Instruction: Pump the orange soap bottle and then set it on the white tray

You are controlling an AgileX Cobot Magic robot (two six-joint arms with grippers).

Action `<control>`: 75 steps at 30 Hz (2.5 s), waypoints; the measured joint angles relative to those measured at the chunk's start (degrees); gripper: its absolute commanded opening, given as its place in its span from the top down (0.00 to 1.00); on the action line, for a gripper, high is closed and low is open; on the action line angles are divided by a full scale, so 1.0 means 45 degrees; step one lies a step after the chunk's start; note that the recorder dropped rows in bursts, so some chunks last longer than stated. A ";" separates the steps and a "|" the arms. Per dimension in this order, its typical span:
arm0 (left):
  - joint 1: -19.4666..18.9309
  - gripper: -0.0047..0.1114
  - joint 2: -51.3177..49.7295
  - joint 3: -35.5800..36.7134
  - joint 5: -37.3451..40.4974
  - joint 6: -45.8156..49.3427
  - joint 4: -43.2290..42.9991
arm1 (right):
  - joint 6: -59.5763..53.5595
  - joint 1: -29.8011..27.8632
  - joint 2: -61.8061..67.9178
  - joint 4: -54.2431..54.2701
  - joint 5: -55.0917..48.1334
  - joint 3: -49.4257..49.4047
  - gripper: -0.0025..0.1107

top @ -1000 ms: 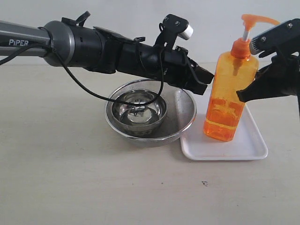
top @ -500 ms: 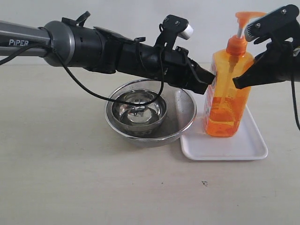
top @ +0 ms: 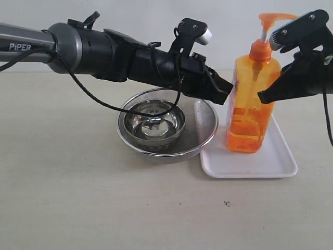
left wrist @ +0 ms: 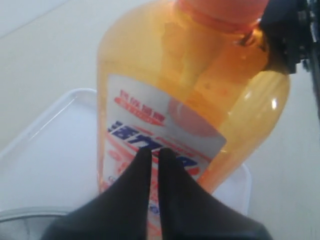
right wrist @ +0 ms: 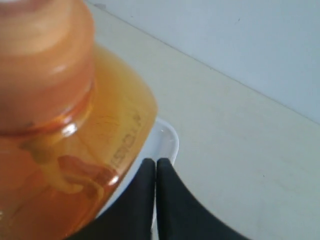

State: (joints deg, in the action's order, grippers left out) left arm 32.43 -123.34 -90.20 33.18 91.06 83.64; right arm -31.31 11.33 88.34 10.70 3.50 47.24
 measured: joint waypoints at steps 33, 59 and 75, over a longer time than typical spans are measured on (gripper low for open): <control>0.0153 0.92 0.0026 0.0000 0.0413 -0.1242 -0.1057 | -0.1112 -0.0322 -0.1051 0.0144 -0.0656 0.0000 0.98; 0.0153 0.92 0.0026 0.0000 0.1137 -0.1314 -0.0718 | -0.1228 -0.0299 -0.0360 0.0052 0.0161 0.0000 0.98; 0.0153 0.92 0.0026 0.0000 0.1481 -0.1424 -0.0662 | -0.1228 -0.0299 -0.0349 0.0019 0.0217 0.0000 0.98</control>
State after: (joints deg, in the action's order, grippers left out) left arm 33.12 -123.23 -90.20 39.85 84.65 80.67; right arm -36.83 9.99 86.77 10.78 4.47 47.24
